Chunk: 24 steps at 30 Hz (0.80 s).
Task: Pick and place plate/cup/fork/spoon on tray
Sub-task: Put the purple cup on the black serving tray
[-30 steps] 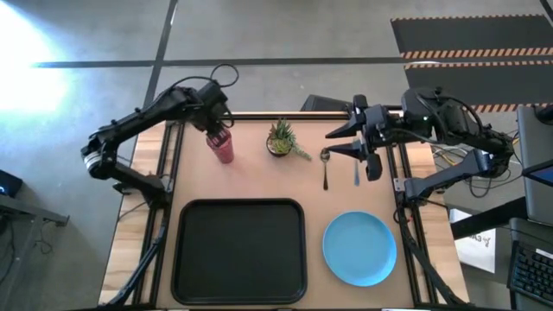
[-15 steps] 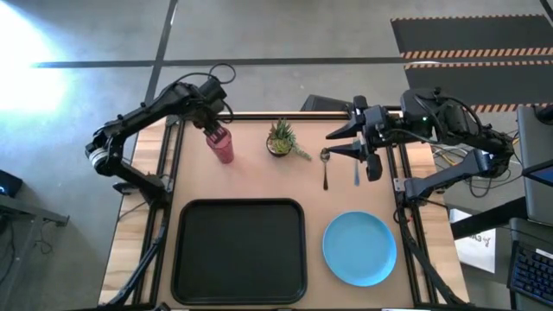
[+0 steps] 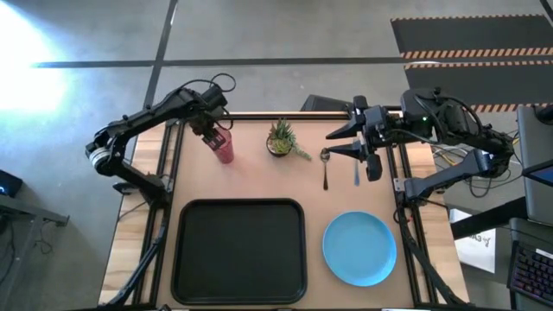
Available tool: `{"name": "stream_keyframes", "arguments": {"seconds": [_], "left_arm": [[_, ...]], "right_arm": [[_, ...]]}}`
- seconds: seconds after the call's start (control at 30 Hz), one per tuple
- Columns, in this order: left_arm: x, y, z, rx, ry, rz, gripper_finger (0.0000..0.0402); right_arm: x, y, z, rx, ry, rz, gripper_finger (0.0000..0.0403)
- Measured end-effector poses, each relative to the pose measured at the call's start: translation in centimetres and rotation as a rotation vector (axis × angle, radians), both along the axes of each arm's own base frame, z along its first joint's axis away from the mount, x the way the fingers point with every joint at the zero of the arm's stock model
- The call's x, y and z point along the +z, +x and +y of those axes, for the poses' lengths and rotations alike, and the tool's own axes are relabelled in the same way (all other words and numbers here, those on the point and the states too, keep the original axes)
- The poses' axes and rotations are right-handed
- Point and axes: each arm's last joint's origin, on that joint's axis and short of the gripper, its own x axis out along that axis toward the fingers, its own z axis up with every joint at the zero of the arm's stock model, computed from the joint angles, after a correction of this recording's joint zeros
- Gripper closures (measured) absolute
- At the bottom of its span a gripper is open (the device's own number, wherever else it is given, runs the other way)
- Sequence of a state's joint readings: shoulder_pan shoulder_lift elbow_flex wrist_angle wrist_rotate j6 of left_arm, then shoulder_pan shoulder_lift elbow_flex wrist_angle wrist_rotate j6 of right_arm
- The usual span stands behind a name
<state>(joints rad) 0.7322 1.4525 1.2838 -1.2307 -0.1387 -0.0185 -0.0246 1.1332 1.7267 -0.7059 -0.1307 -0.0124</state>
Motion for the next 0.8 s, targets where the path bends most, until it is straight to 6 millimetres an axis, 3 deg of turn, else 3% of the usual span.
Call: {"name": "stream_keyframes", "arguments": {"seconds": [0.43, 0.53, 0.67, 0.8], "left_arm": [[-2.5, 0.3, 0.1, -0.005, -0.005, -0.042, 0.0276], [-2.7, 0.6, 0.3, -0.013, -0.01, -0.089, 0.0311], [-2.7, 0.7, 0.2, -0.02, -0.02, -0.105, 0.0389], [-2.3, 0.7, 0.0, -0.037, -0.017, -0.113, 0.0399]], "right_arm": [[0.0, 0.0, 0.0, 0.0, 0.0, 0.0, 0.0275], [0.0, 0.0, 0.0, 0.0, 0.0, 0.0, 0.0275], [0.0, 0.0, 0.0, 0.0, -0.012, -0.001, 0.0275], [0.0, 0.0, 0.0, 0.0, -0.015, -0.002, 0.0275]]}}
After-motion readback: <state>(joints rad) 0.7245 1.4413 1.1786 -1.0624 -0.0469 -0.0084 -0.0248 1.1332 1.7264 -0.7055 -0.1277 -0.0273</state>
